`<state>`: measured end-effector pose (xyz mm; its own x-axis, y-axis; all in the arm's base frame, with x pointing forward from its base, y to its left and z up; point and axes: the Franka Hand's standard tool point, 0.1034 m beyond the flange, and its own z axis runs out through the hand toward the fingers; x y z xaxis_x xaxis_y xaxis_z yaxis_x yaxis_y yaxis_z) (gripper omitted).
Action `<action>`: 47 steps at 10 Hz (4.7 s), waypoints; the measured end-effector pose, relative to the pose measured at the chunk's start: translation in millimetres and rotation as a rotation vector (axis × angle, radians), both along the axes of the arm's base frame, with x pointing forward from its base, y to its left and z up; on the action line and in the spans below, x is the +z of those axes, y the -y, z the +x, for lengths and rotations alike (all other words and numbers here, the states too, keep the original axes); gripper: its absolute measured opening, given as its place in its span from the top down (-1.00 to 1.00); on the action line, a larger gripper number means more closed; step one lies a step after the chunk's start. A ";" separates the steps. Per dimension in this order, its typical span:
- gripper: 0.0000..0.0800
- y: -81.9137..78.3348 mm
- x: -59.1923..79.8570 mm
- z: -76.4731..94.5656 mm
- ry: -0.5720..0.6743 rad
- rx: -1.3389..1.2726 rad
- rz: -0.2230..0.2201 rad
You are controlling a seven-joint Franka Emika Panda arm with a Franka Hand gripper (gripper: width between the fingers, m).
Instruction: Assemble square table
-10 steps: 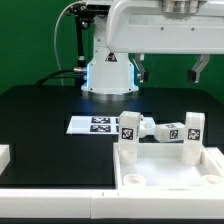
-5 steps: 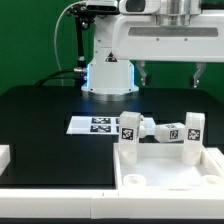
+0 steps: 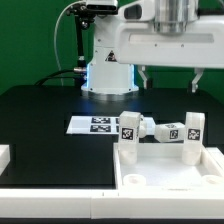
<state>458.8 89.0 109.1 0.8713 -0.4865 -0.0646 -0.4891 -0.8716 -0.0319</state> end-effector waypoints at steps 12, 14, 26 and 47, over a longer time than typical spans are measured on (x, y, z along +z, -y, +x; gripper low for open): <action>-0.62 -5.2 -59.7 -34.4 0.016 -0.374 0.066; -0.62 -11.7 -80.2 -49.1 -0.016 -0.402 0.053; 0.29 6.4 -45.5 -41.4 -0.018 -0.247 0.113; 0.29 227.3 -100.0 -39.6 0.014 0.413 -0.007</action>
Offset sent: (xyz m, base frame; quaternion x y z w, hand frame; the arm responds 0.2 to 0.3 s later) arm 0.0000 0.0000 0.0000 0.0000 0.0000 0.0000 1.0000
